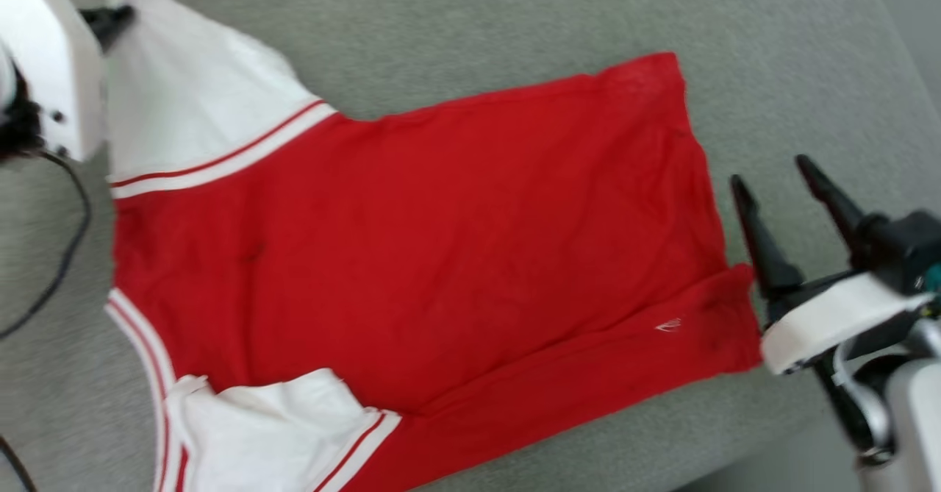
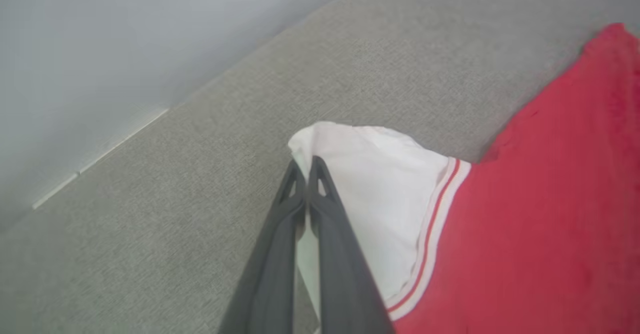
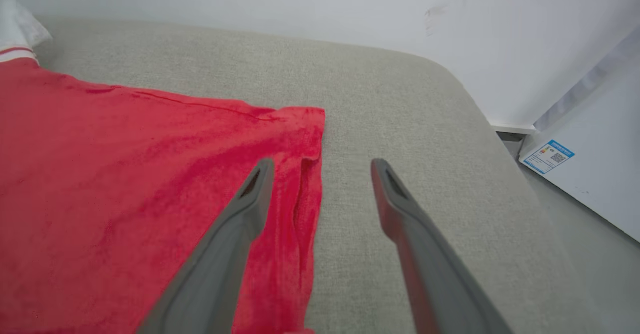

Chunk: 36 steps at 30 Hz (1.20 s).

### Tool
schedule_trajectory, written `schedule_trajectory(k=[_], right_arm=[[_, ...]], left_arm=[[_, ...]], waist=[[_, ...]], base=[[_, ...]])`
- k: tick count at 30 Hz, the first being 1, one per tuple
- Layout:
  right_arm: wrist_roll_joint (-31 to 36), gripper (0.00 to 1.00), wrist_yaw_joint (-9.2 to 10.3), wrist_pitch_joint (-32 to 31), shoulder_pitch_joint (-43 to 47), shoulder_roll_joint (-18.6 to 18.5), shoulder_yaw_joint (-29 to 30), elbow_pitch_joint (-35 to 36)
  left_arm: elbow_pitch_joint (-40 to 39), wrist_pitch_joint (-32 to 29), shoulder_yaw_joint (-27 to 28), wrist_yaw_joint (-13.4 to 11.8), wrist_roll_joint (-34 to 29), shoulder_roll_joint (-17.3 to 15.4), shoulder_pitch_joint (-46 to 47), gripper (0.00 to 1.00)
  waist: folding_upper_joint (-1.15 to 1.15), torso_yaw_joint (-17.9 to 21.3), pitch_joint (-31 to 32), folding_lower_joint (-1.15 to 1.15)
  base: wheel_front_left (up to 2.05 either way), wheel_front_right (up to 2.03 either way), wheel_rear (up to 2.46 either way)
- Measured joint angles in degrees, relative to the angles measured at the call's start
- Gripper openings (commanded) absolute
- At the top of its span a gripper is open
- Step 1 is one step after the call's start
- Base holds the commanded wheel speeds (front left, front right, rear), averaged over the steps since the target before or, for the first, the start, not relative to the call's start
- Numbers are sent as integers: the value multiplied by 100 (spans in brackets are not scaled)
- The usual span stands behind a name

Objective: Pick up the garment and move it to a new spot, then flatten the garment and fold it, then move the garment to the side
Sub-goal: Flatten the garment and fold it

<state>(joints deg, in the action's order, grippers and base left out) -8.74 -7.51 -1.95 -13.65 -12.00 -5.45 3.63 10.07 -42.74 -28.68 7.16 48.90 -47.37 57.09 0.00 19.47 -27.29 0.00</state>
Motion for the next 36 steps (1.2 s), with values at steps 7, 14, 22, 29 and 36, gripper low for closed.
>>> schedule_trajectory(k=[7,14,22,29,36], right_arm=[[-743,100,-1,-2225,-537,-888,38,127],[-1346,100,0,-4045,-1562,-1458,-7,-236],[-1317,100,0,-4840,-2554,-1770,-291,-1188],[-1089,100,0,-4859,-2920,-1911,-595,-1922],[-1061,100,1,-4651,-3106,-2029,-891,-2408]], left_arm=[[-960,426,-167,19,179,-64,-331,0],[-1942,673,-216,20,175,-197,-634,0],[-2771,827,-249,-86,67,-146,-798,0],[-3251,956,-293,-119,-36,-120,-876,0],[-3411,1068,-389,-113,-92,-49,-909,0]], waist=[[0,-546,212,0],[0,-1005,119,0],[0,-1440,-155,0],[0,-1777,-381,0],[0,-2003,-502,-1]], base=[[0,0,0],[0,0,0],[0,0,0],[0,0,0],[0,0,0]])
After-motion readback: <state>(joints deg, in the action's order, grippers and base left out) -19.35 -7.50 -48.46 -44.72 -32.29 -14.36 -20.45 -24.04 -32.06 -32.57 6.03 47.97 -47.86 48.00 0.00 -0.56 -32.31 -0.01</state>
